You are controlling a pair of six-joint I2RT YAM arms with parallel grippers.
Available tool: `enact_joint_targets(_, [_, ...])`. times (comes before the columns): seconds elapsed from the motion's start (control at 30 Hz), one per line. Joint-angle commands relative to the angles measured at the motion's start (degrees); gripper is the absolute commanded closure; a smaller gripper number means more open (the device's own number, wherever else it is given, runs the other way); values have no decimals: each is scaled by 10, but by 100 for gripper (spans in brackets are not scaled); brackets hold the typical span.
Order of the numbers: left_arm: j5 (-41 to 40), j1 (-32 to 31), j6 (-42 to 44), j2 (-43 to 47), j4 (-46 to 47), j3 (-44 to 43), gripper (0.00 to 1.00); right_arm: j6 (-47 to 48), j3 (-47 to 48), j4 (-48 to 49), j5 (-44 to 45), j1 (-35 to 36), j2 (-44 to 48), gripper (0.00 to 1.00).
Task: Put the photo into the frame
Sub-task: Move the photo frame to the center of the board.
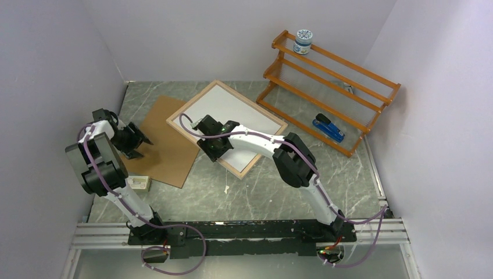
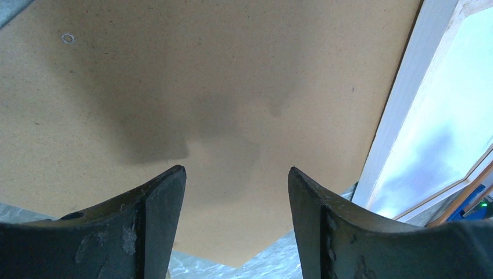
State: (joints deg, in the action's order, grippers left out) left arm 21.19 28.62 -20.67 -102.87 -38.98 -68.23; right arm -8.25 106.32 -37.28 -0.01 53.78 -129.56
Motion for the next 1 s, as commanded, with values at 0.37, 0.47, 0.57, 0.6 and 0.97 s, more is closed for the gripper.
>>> enact_joint_targets(0.37, [8,-1,5,-14,6,-12,30,29,-15,-10,59,12,7,78])
enact_joint_targets(0.47, [8,-1,4,-15,6,-13,30,28,-31,-7,62,13,16,80])
enact_joint_targets(0.57, [10,-1,2,-16,6,-18,30,26,-54,-8,59,13,35,82])
enact_joint_targets(0.6, [11,-1,1,-17,6,-20,30,24,-66,-9,57,13,43,83])
enact_joint_targets(0.97, [7,-1,2,-36,0,-45,30,-30,-315,16,36,26,211,85])
